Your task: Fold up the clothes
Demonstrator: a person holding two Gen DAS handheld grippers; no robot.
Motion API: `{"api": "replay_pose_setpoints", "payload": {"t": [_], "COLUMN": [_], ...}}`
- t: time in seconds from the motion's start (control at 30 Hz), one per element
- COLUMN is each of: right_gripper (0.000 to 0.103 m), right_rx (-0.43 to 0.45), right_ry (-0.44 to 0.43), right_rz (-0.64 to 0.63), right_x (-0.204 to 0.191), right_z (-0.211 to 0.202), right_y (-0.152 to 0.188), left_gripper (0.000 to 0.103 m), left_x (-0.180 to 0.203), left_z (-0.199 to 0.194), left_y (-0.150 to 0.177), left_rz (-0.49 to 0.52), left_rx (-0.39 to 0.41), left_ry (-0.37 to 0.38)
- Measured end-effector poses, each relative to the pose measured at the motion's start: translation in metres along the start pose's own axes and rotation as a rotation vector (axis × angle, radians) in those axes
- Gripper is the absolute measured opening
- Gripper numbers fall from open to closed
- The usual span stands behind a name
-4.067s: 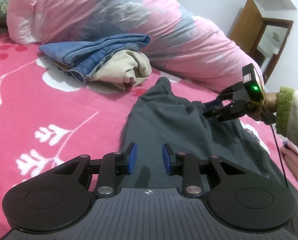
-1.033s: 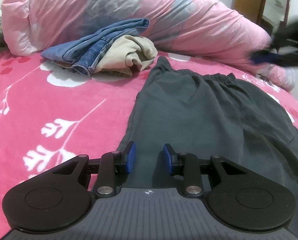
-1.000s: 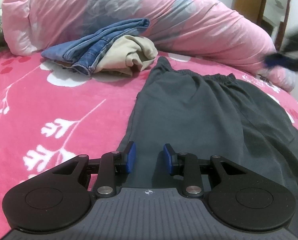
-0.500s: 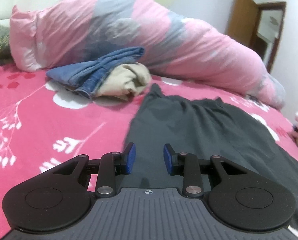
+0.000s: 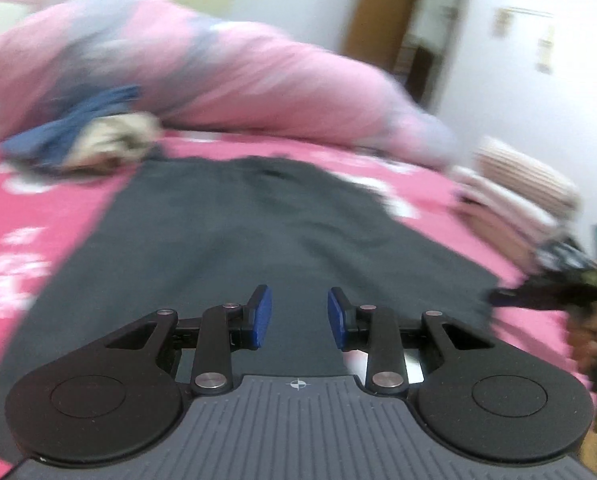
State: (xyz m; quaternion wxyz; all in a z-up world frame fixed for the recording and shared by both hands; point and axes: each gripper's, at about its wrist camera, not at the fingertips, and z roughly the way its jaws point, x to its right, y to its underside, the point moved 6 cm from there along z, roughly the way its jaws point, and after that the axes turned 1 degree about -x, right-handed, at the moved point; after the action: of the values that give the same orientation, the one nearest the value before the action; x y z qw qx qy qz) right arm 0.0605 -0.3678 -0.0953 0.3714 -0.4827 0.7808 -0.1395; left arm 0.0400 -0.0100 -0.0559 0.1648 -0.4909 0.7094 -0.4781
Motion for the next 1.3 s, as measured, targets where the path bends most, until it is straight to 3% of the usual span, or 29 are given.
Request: {"api": "replay_pose_setpoints", "payload": {"t": [0.13, 0.23, 0.33, 0.53, 0.77, 0.93, 1.17, 1.3], "right_gripper": [0.019, 0.019, 0.019, 0.024, 0.025, 0.025, 0.025, 0.028], "right_rx": [0.004, 0.014, 0.027, 0.026, 0.009, -0.052, -0.129, -0.171], "right_ry": [-0.062, -0.102, -0.123, -0.157, -0.253, -0.323, -0.427, -0.444], "right_rz": [0.231, 0.329, 0.359, 0.371, 0.417, 0.427, 0.461, 0.45], "right_x": [0.044, 0.068, 0.082, 0.095, 0.093, 0.081, 0.057, 0.045], "right_z": [-0.009, -0.01, -0.008, 0.002, -0.002, -0.004, -0.007, -0.006], "right_y": [0.005, 0.0, -0.011, -0.027, -0.017, -0.002, 0.011, 0.018], "left_gripper": [0.031, 0.036, 0.036, 0.036, 0.036, 0.036, 0.032, 0.032], "left_x": [0.062, 0.103, 0.123, 0.129, 0.134, 0.128, 0.132, 0.134], "left_z": [0.022, 0.045, 0.065, 0.077, 0.074, 0.07, 0.073, 0.075], "left_y": [0.009, 0.023, 0.036, 0.047, 0.062, 0.057, 0.053, 0.05], "left_rz": [0.127, 0.262, 0.341, 0.328, 0.366, 0.289, 0.31, 0.323], "left_rx": [-0.031, -0.093, -0.141, -0.177, -0.187, -0.166, -0.136, -0.118], "left_ry": [0.145, 0.193, 0.172, 0.131, 0.064, 0.049, 0.031, 0.02]}}
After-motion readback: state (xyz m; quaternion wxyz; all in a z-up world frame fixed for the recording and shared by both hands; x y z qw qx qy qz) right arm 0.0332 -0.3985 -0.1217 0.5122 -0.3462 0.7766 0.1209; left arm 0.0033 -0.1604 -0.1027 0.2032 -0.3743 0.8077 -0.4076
